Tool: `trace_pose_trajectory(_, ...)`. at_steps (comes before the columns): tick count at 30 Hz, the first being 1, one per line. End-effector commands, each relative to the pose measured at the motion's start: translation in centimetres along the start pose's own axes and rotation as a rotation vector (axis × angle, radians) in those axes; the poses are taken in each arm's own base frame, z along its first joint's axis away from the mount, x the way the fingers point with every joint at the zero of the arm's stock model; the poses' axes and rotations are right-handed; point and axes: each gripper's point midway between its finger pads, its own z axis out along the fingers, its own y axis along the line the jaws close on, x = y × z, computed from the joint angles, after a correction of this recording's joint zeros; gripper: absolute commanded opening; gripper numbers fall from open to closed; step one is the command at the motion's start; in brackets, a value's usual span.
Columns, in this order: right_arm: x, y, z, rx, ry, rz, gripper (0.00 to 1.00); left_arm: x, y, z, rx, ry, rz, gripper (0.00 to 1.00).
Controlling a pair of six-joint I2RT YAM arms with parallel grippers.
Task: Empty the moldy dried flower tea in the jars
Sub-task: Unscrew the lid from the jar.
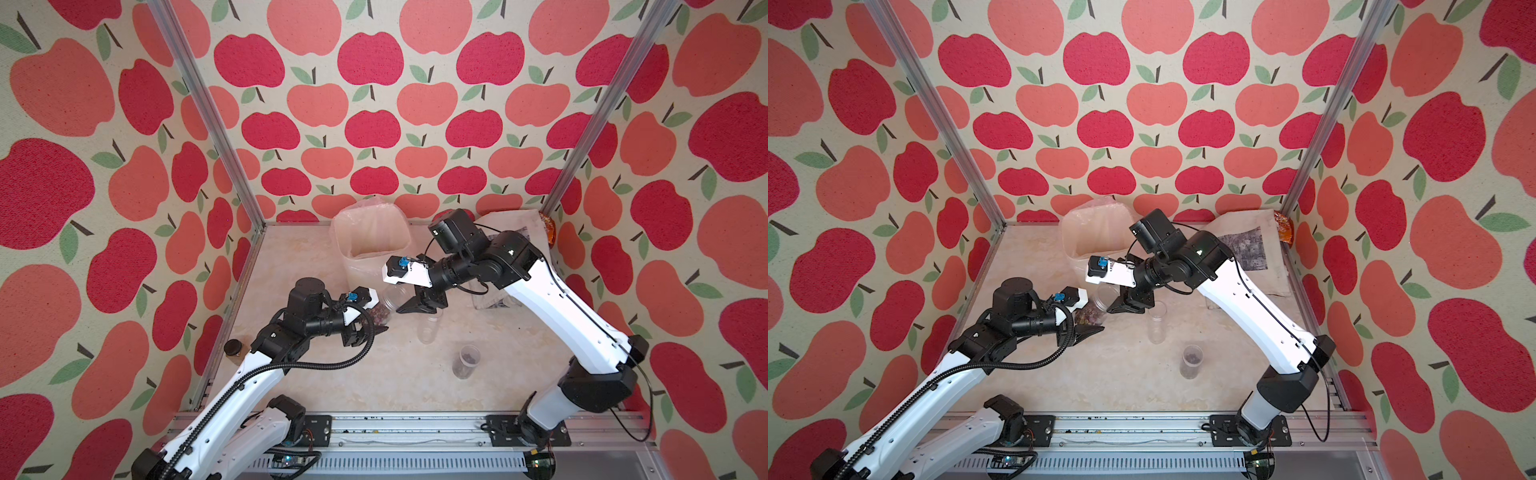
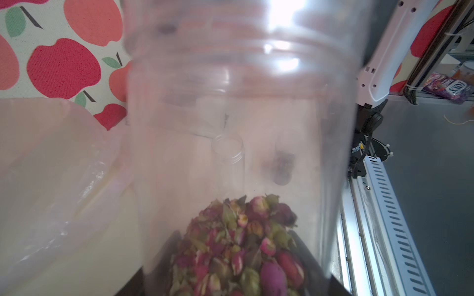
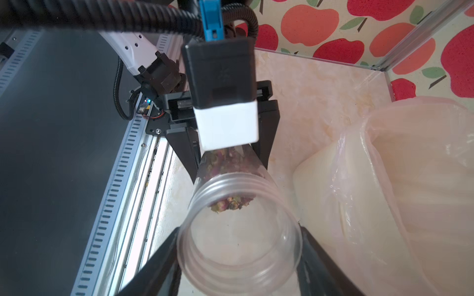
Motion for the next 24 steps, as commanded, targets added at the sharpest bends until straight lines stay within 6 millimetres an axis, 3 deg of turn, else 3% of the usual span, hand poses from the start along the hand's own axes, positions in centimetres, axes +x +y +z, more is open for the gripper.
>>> trace_pose_trajectory(1, 1.4, -1.2, 0.0, 0.047, 0.09, -0.162, 0.17, -0.3, -2.2, -0.3, 0.133, 0.003, -0.146, 0.0)
trace_pose_trajectory(5, 1.4, -1.2, 0.3, 0.045, 0.092, -0.169, 0.19, -0.1, -1.9, -0.3, 0.118, 0.01, -0.14, 0.0)
trace_pose_trajectory(7, 0.9, -2.0, 0.4, 0.079, 0.08, -0.119, 0.45, 0.0, -1.2, -0.3, 0.069, 0.01, -0.126, 0.0)
trace_pose_trajectory(10, -0.6, -2.6, -0.3, 0.128, 0.013, -0.008, 0.74, 0.2, 1.0, -0.5, -0.073, 0.01, -0.084, 0.0)
trace_pose_trajectory(12, -2.2, -3.1, -1.6, 0.175, -0.067, 0.088, 0.85, 0.4, 2.6, -0.8, -0.179, 0.017, -0.053, 0.0)
trace_pose_trajectory(15, -4.6, -3.1, -3.7, 0.202, -0.213, 0.251, 0.94, 0.6, 4.9, -1.6, -0.329, 0.037, 0.006, 0.0)
trace_pose_trajectory(18, -5.6, -3.6, -5.3, 0.232, -0.313, 0.457, 0.99, 0.7, 6.7, -2.3, -0.445, 0.065, 0.069, 0.0)
trace_pose_trajectory(20, -5.2, -4.5, -5.7, 0.253, -0.34, 0.631, 0.99, 0.6, 7.3, -2.5, -0.498, 0.077, 0.115, 0.0)
trace_pose_trajectory(24, -1.7, -6.2, -5.0, 0.259, -0.283, 1.02, 0.99, -0.1, 7.8, -2.6, -0.572, 0.095, 0.223, 0.0)
